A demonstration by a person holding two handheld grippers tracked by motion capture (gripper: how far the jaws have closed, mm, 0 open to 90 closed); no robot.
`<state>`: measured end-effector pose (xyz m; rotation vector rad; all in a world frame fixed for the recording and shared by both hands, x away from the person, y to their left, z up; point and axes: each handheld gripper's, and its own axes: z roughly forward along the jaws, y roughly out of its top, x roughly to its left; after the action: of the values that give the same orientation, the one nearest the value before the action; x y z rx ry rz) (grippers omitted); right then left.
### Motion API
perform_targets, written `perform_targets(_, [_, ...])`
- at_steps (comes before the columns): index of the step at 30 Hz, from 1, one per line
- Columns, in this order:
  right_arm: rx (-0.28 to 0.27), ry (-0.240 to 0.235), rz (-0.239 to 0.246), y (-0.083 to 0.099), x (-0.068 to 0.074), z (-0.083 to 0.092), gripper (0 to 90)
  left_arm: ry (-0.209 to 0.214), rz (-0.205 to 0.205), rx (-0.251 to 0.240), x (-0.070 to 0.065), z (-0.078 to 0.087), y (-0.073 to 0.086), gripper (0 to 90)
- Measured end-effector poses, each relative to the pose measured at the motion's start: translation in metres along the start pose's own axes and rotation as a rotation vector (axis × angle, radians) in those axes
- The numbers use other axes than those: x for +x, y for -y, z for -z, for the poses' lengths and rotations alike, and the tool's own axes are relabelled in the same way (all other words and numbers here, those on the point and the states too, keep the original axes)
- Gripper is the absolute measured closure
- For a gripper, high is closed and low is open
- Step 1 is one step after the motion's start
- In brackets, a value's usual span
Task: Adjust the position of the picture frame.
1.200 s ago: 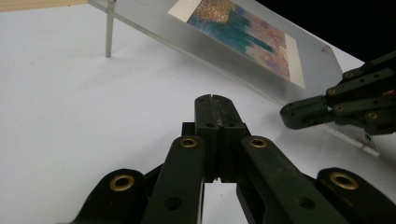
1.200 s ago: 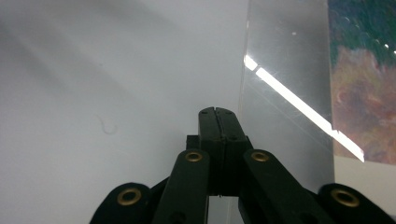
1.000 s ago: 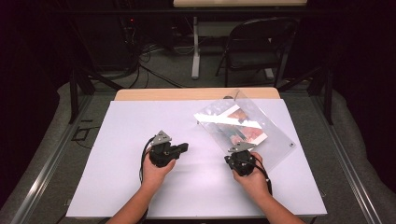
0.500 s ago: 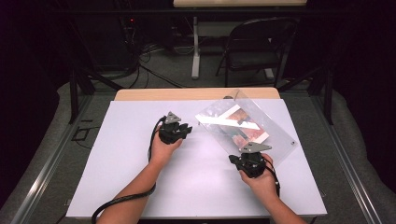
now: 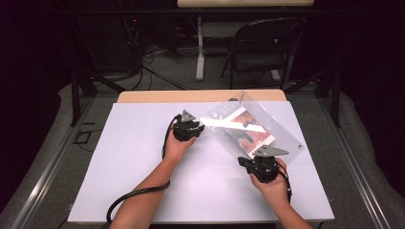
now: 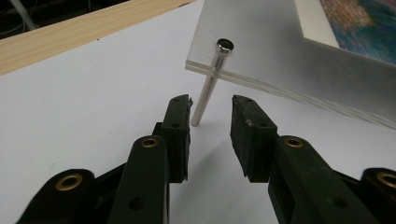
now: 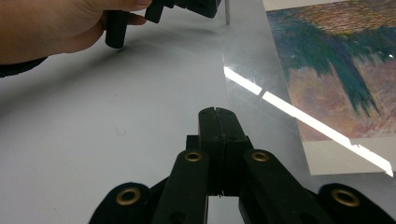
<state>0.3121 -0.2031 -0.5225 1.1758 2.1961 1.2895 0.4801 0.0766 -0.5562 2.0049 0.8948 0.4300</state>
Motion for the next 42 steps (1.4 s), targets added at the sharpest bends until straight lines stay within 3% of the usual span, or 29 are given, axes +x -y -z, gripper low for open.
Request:
perform_targets(6, [0.005, 0.001, -0.009, 0.002, -0.002, 0.001, 90.0, 0.002, 0.014, -0.011, 0.005, -0.009, 0.000, 70.8])
perform_targets(17, [0.003, -0.016, -0.034, 0.003, -0.004, 0.000, 90.0, 0.001, -0.004, 0.001, 0.003, -0.018, -0.004, 73.7])
perform_targets(23, [0.004, -0.018, -0.045, 0.004, -0.005, 0.001, 90.0, -0.004, -0.006, 0.004, 0.005, -0.019, -0.005, 73.3])
perform_targets(28, [0.003, -0.025, -0.053, 0.004, -0.005, 0.000, 90.0, 0.011, 0.003, 0.012, 0.004, -0.020, -0.005, 81.0])
perform_targets(37, [0.005, -0.030, -0.057, 0.005, -0.006, -0.002, 90.0, 0.009, -0.007, 0.039, 0.003, -0.017, -0.009, 83.2])
perform_targets(42, [0.028, -0.037, -0.045, 0.007, -0.004, -0.007, 90.0, 0.006, 0.016, 0.040, 0.001, -0.014, -0.009, 83.6])
